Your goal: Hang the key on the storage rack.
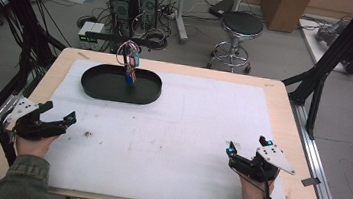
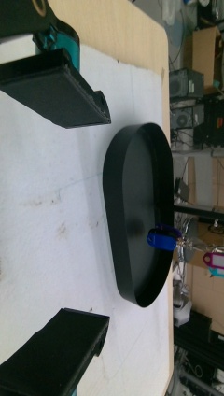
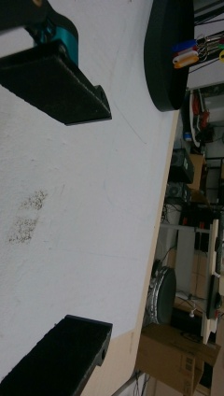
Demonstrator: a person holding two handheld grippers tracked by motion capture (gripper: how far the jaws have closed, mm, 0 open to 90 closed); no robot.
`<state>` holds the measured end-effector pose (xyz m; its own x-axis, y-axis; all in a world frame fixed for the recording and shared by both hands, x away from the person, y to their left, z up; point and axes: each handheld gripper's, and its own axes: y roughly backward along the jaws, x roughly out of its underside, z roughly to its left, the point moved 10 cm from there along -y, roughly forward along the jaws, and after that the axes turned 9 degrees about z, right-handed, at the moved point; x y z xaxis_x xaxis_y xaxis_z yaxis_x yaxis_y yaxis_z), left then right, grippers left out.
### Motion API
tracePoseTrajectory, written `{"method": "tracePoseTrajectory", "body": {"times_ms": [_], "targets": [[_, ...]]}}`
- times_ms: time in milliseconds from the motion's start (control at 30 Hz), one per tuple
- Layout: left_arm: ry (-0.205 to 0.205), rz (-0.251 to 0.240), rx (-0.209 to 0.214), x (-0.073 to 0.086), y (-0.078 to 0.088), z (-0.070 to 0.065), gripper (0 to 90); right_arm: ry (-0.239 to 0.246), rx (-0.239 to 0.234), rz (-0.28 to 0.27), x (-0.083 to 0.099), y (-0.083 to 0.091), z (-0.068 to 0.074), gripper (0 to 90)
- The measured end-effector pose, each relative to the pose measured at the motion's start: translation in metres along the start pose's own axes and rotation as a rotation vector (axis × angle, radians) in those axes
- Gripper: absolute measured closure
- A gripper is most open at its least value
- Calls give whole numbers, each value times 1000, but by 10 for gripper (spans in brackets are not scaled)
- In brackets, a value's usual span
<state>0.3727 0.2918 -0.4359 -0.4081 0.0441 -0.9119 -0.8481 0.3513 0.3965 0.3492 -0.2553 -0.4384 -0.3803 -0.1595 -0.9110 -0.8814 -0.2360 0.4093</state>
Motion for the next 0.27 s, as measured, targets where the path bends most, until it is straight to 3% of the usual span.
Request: {"method": "tracePoseTrajectory", "body": {"times_ms": [267], "targets": [[8, -58, -30, -1, 9, 4, 54, 1, -1, 7, 1, -2, 1, 5]]}}
